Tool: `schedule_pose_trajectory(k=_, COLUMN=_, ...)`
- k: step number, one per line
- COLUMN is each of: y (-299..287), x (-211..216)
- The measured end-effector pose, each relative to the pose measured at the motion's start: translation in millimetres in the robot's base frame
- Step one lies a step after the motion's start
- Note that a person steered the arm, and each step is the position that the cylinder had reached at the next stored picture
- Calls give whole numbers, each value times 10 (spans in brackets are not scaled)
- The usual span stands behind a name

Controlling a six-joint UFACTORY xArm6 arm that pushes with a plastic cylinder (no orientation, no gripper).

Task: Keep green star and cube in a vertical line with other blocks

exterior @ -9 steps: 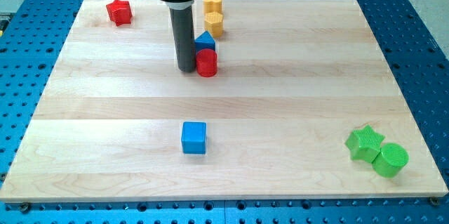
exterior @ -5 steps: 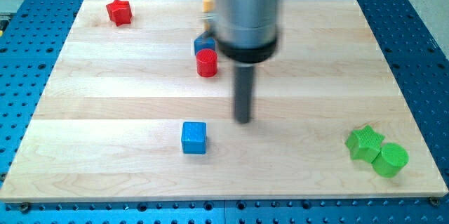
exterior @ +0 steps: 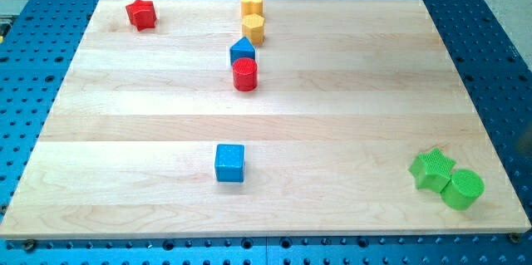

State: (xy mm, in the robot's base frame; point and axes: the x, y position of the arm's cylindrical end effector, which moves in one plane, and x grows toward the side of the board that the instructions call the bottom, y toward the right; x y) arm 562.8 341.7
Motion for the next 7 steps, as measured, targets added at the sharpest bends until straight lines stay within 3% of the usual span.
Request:
schedule_pose_trajectory(k=1, y=-86, x=521)
schedule_pose_trajectory(k=3, y=-1096, x=483)
schedule_pose_trajectory(k=4, y=-1125, x=140)
schedule_pose_trajectory(k=5, y=-750, x=438)
schedule_pose_trajectory(k=6, y=-501, x=309)
schedule_pose_trajectory(k=7, y=-642, x=228)
